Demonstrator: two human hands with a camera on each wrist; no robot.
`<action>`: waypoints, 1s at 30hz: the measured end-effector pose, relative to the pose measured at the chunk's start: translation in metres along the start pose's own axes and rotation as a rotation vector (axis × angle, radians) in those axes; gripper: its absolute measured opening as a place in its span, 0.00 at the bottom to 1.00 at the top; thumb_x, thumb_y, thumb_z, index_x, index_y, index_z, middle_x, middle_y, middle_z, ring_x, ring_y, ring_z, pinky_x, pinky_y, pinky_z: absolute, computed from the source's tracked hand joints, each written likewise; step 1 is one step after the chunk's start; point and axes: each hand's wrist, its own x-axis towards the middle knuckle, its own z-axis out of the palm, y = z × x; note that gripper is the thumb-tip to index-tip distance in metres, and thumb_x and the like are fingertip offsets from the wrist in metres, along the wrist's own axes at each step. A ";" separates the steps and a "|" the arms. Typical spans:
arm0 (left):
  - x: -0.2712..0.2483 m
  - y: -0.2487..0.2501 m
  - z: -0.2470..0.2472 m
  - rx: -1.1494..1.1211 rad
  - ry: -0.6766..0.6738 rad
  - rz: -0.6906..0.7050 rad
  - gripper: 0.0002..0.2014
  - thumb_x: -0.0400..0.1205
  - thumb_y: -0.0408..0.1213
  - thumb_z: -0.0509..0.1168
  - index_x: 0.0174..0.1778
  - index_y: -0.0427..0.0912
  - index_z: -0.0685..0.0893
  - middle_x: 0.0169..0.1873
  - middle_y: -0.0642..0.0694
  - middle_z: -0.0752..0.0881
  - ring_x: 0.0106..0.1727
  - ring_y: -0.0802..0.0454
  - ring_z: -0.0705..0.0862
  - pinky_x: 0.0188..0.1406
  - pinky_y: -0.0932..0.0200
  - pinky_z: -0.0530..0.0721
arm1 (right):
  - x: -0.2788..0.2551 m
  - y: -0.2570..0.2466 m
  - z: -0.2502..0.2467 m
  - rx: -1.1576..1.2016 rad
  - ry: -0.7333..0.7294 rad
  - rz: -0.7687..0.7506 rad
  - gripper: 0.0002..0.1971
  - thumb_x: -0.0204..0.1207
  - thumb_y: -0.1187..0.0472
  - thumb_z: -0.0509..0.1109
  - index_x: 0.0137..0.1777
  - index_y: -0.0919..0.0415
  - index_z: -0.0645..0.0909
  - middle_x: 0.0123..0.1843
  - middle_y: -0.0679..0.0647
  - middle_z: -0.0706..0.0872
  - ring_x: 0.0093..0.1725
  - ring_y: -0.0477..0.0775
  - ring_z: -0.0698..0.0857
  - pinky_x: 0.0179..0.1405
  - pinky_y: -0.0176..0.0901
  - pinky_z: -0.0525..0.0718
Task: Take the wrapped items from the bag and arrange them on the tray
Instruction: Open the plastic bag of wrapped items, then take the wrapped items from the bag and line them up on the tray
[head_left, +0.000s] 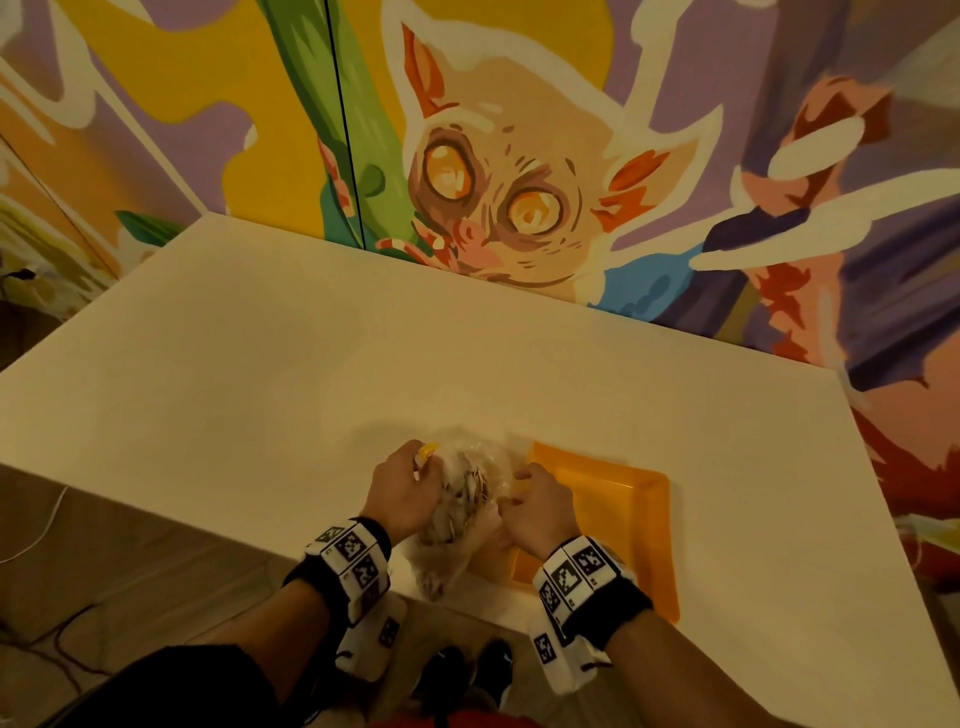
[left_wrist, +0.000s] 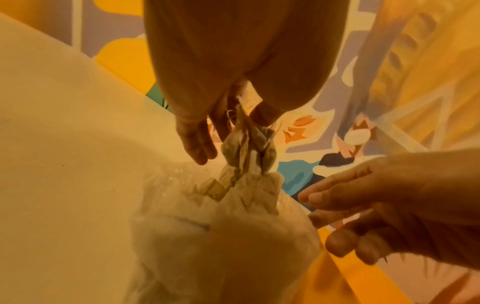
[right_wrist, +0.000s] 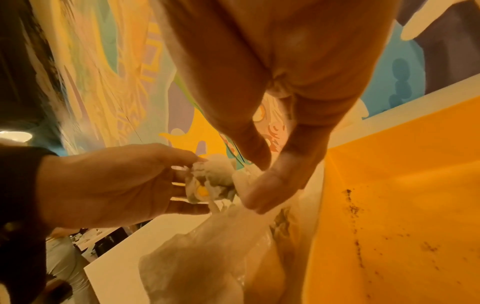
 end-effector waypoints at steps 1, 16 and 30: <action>0.000 0.001 -0.002 -0.079 0.005 -0.038 0.13 0.85 0.39 0.59 0.36 0.37 0.73 0.28 0.46 0.77 0.31 0.47 0.75 0.31 0.54 0.72 | -0.002 -0.002 -0.001 0.021 0.015 -0.017 0.16 0.80 0.63 0.67 0.67 0.59 0.74 0.59 0.61 0.83 0.32 0.57 0.90 0.31 0.45 0.90; -0.011 0.032 -0.006 -0.998 -0.135 -0.440 0.07 0.86 0.34 0.59 0.51 0.35 0.81 0.50 0.35 0.85 0.48 0.37 0.85 0.41 0.46 0.86 | -0.014 -0.031 0.008 0.198 -0.014 -0.377 0.14 0.76 0.59 0.75 0.61 0.56 0.85 0.48 0.45 0.85 0.41 0.39 0.85 0.42 0.29 0.86; -0.012 0.029 0.009 -1.027 -0.131 -0.486 0.11 0.88 0.40 0.60 0.48 0.34 0.77 0.36 0.37 0.82 0.34 0.44 0.85 0.50 0.43 0.87 | -0.006 -0.020 0.008 0.474 0.063 -0.234 0.09 0.74 0.58 0.77 0.38 0.57 0.80 0.34 0.49 0.85 0.38 0.51 0.88 0.41 0.50 0.91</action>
